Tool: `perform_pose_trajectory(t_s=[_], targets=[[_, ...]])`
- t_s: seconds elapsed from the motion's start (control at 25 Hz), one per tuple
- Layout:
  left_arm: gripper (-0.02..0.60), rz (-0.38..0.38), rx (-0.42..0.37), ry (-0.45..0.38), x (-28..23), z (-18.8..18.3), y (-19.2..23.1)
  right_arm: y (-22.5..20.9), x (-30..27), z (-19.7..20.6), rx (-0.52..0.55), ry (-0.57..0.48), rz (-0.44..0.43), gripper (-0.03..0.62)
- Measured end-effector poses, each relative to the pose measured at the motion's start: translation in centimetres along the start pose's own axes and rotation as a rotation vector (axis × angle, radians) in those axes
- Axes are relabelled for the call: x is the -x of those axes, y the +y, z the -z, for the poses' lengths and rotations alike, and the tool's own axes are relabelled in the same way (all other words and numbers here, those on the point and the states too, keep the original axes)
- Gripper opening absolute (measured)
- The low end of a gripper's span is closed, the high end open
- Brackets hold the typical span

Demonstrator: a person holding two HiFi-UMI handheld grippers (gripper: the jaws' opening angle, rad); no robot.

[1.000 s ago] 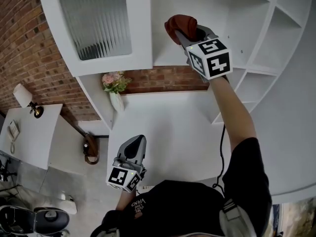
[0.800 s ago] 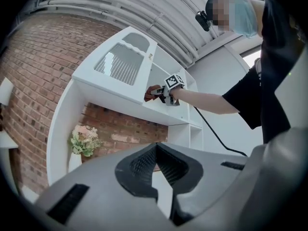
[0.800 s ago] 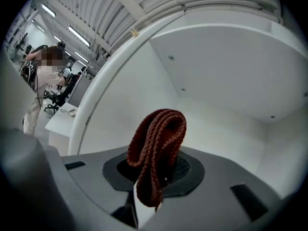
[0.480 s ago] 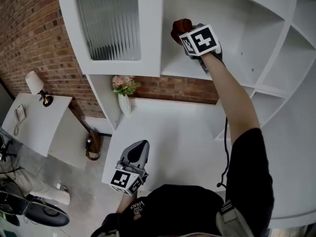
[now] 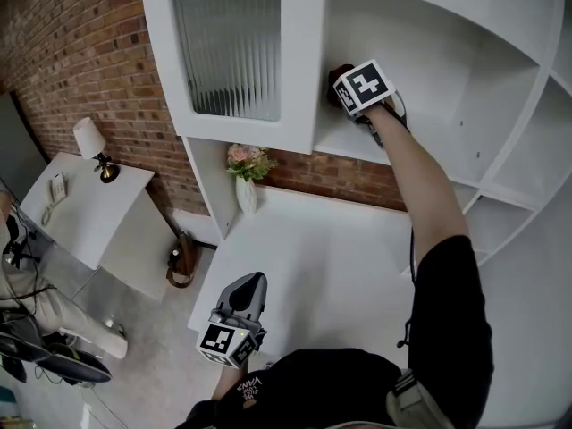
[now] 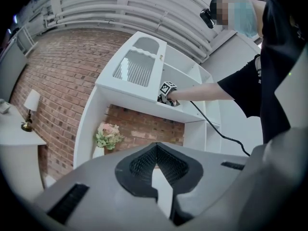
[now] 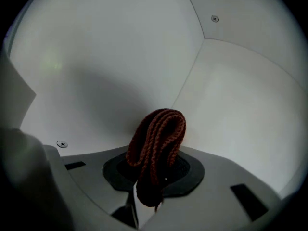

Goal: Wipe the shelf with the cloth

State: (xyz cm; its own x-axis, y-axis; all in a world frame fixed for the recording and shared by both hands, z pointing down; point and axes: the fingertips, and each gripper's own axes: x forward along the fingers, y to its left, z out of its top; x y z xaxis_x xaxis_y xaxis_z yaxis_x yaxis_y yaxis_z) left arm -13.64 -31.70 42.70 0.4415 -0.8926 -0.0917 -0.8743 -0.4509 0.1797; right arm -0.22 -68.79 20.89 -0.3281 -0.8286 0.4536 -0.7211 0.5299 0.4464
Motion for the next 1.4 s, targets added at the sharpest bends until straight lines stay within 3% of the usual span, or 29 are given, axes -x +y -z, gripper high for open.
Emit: perform_pose_trajectory(t_s=[0.36,0.8,1.12,1.4], targets=[[0.006,-0.024,0.005,0.001,0.6,0.5,0.0,0.8,-0.9,1.3,0.036,0.071,-0.041,0.095],[0.006,0.034,0.004,-0.003,-0.2,0.6,-0.6,-4.3,1.8,6.4,0.15,0.22,0.109,0.095],[0.006,0.101,0.02,-0.007,-1.6,0.8,-1.3,-9.6,5.9,11.8,0.261,0.44,0.251,0.095],[0.006,0.142,0.029,0.001,-2.6,0.9,-1.8,-13.1,8.7,16.6,0.304,0.649,0.306,0.095]])
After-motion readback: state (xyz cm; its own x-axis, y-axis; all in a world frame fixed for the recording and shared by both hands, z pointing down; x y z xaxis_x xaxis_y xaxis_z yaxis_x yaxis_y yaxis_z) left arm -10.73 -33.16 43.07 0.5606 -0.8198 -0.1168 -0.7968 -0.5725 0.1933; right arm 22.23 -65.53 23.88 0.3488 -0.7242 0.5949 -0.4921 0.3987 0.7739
